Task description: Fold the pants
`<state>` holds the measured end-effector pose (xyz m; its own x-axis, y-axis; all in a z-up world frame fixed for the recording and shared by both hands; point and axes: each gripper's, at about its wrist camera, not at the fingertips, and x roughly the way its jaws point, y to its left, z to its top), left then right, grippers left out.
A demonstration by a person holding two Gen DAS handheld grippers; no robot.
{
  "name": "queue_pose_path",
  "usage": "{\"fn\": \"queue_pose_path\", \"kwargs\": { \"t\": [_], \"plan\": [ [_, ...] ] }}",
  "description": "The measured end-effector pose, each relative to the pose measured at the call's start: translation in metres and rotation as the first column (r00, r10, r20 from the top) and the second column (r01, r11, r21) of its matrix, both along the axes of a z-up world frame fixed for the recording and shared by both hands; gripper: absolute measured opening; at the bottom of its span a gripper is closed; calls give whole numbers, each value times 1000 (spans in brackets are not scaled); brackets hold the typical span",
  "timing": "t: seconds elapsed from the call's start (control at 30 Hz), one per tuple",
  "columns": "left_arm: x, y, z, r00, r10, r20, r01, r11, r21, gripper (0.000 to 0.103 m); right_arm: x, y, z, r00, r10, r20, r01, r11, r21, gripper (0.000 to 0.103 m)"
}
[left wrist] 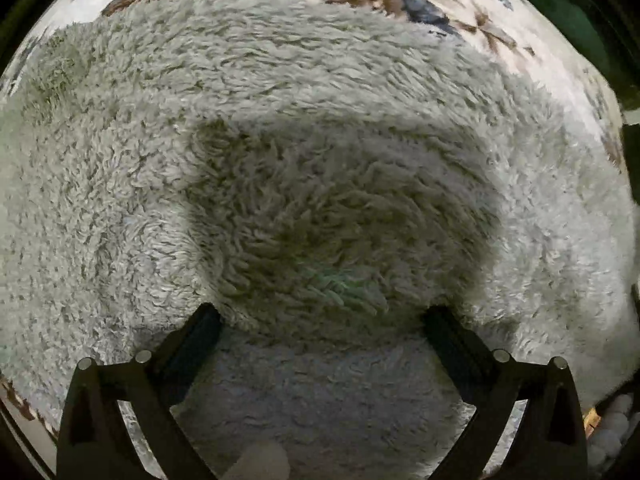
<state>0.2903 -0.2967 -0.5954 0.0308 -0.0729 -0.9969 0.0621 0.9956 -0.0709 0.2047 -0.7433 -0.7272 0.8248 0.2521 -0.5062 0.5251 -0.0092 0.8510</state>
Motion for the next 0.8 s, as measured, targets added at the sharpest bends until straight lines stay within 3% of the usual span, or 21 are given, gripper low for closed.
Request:
{"fn": "queue_pose_path", "kwargs": {
  "t": [0.03, 0.07, 0.2, 0.33, 0.5, 0.6, 0.8],
  "plan": [
    [0, -3, 2, 1000, 0, -5, 0, 1000, 4, 103, 1, 1, 8, 1000, 7, -27, -8, 1000, -18, 22],
    [2, -7, 5, 1000, 9, -12, -9, 1000, 3, 103, -2, 7, 19, 999, 8, -49, -10, 999, -44, 20],
    [3, -9, 41, 996, 4, 90, -6, 1000, 14, 103, 9, 16, 70, 997, 40, -63, -50, 986, -160, 19],
    [-2, 9, 81, 986, 8, 165, -14, 999, 34, 103, 39, 39, 133, 991, 127, -53, -137, 944, -300, 19],
    [-11, 69, 113, 968, 17, 249, -31, 998, 53, 103, 79, 111, 198, 954, 294, -56, -287, 850, -441, 19],
    [-19, 115, 121, 961, 56, 271, -73, 996, 53, 103, 98, 170, 218, 918, 387, -82, -376, 788, -487, 19],
    [-36, 218, 128, 946, 196, 260, -211, 977, 30, 103, 124, 310, 204, 821, 541, -182, -546, 650, -529, 19]
  ]
}}
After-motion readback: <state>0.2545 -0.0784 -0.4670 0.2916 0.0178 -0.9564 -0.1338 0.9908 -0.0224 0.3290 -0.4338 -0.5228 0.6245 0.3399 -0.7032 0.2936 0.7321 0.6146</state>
